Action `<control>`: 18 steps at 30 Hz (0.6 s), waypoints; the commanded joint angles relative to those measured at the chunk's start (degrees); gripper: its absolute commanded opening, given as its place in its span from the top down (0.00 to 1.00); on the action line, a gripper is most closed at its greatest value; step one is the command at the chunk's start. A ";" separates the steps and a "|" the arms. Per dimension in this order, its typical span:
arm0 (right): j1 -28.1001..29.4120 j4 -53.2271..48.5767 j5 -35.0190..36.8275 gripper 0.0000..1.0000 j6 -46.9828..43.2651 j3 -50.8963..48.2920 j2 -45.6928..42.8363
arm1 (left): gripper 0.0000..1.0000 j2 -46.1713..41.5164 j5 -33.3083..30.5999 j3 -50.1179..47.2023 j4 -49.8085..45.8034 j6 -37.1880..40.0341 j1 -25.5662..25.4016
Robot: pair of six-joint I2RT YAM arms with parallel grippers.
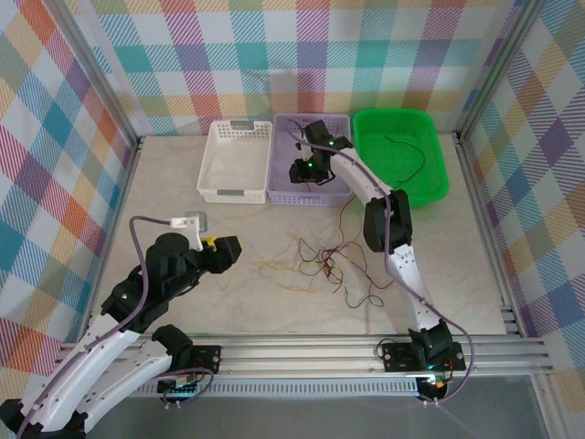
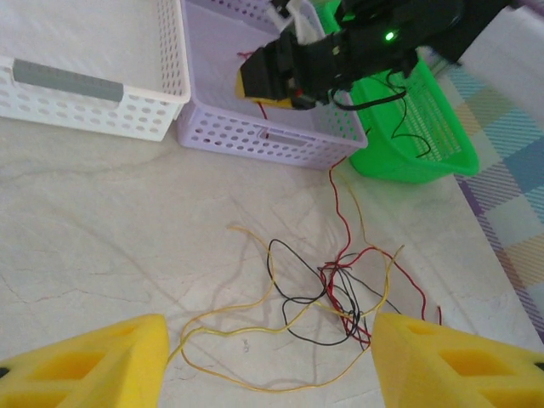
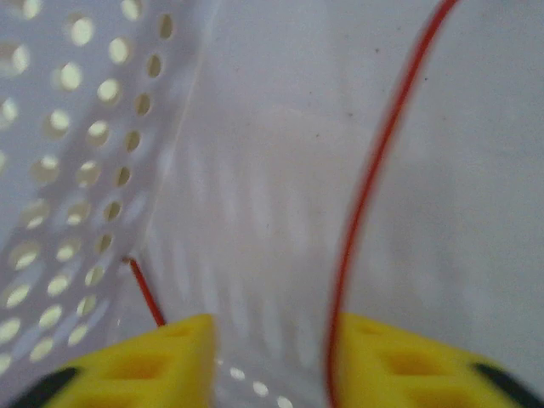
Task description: Untangle the cables
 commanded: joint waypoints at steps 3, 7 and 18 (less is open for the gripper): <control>0.39 6.32 3.77 0.35 -0.52 -8.99 -19.23 | 0.35 4.90 4.11 0.69 0.82 -0.54 -0.68; 0.40 4.71 7.27 0.33 -1.64 -14.80 -27.57 | 0.34 10.04 6.56 1.56 0.21 -0.54 -0.70; 0.57 16.21 2.11 0.23 0.54 -53.61 -57.61 | 0.34 21.04 3.19 4.06 -9.46 0.60 -0.76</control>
